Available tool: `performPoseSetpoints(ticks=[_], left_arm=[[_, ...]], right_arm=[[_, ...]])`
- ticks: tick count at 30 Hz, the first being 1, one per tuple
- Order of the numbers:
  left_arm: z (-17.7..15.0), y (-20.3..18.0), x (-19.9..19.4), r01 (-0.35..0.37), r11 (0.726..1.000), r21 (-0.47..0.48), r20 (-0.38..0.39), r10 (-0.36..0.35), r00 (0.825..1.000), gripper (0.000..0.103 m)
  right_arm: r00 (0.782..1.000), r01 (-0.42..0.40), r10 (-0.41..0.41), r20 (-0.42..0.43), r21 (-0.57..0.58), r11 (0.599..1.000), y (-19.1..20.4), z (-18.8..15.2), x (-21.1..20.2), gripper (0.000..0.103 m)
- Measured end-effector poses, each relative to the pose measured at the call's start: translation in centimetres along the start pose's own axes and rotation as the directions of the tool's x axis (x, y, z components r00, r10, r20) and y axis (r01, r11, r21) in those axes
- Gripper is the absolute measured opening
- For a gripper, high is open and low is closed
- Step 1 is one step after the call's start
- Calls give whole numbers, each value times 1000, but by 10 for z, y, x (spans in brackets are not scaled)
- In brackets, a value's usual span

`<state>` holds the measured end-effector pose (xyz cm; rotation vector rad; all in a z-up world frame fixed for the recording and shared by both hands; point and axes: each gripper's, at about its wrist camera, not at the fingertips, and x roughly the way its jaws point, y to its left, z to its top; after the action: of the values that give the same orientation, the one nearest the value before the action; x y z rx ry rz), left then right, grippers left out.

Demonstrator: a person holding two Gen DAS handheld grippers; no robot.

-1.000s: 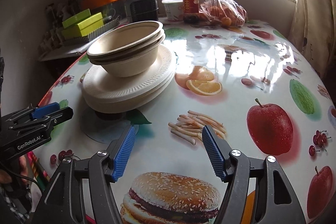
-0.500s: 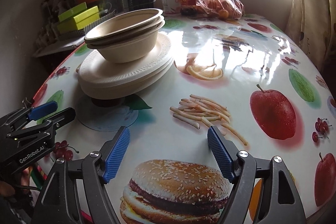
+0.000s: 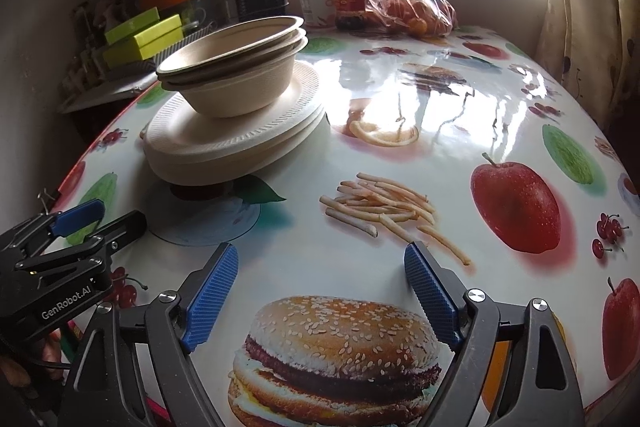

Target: Organize plates and bowls

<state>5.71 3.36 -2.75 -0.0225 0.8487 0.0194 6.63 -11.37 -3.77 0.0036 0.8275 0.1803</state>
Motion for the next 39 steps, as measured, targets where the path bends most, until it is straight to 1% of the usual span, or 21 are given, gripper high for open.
performPoseSetpoints(ticks=[5, 18, 39], left_arm=[[-1, -1, 0, -6, 1000, -5, 4, 6, 1000, 65], [0, 0, 0, -8, 1000, -5, 9, 8, 1000, 66], [0, -1, 0, -8, 1000, -6, 11, 8, 1000, 66]], right_arm=[[1000, 24, -24, 4, -8, 1000, 2, -2, 0, 86], [1000, 22, -22, 19, 2, 1000, 2, -3, -2, 87], [1000, 23, -23, 17, 0, 1000, 3, -4, -1, 90]])
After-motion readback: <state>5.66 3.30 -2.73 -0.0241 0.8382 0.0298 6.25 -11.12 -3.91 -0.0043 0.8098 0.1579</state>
